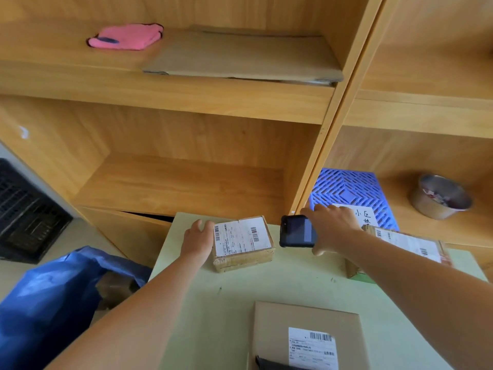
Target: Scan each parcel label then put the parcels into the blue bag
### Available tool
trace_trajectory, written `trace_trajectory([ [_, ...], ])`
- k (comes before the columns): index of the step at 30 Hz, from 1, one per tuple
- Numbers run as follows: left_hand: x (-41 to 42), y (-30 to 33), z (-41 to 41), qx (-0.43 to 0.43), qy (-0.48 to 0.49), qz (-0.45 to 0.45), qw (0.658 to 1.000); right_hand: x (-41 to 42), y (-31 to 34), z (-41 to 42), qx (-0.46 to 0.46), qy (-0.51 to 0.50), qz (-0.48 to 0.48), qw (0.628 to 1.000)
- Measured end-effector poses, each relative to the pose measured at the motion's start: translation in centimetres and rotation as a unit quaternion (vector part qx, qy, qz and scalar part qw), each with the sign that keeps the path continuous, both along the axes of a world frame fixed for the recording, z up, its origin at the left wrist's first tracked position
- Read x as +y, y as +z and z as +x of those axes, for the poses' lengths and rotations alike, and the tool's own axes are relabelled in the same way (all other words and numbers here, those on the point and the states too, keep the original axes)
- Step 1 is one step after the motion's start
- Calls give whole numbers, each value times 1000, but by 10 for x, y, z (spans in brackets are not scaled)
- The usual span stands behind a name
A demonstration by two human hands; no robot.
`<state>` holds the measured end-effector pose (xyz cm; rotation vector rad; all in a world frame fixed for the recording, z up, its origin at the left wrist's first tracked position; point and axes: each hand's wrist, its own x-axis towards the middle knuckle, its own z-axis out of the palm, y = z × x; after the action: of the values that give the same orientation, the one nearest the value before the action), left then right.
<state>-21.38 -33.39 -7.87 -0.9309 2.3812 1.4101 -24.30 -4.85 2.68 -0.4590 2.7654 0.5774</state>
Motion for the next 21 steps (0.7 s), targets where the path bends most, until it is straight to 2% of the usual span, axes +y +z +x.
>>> trace_trajectory([
  [5, -1, -9, -2, -9, -2, 18, 1000, -8, -16, 0, -7, 1, -29, 1000],
  [8, 1, -13, -2, -36, 7, 40, 999, -16, -31, -3, -46, -119, -170, 977],
  [10, 3, -18, 0, -57, 8, 66, 996, -26, -45, -6, -88, -222, -304, 922],
  [12, 5, -23, 1, -67, 10, 111, 992, -39, -62, -9, -120, -297, -429, 845],
  [14, 7, -24, 5, -67, 22, 171, 983, -51, -78, -9, -140, -356, -517, 766],
  [16, 8, -27, 9, -54, 26, 214, 975, -65, -92, -8, -158, -400, -566, 703],
  [18, 5, -30, 11, -29, 29, 229, 973, -76, -100, -6, -170, -418, -581, 677],
  [21, -11, -27, 15, -13, 47, 224, 973, -94, -94, -6, -168, -416, -584, 676],
])
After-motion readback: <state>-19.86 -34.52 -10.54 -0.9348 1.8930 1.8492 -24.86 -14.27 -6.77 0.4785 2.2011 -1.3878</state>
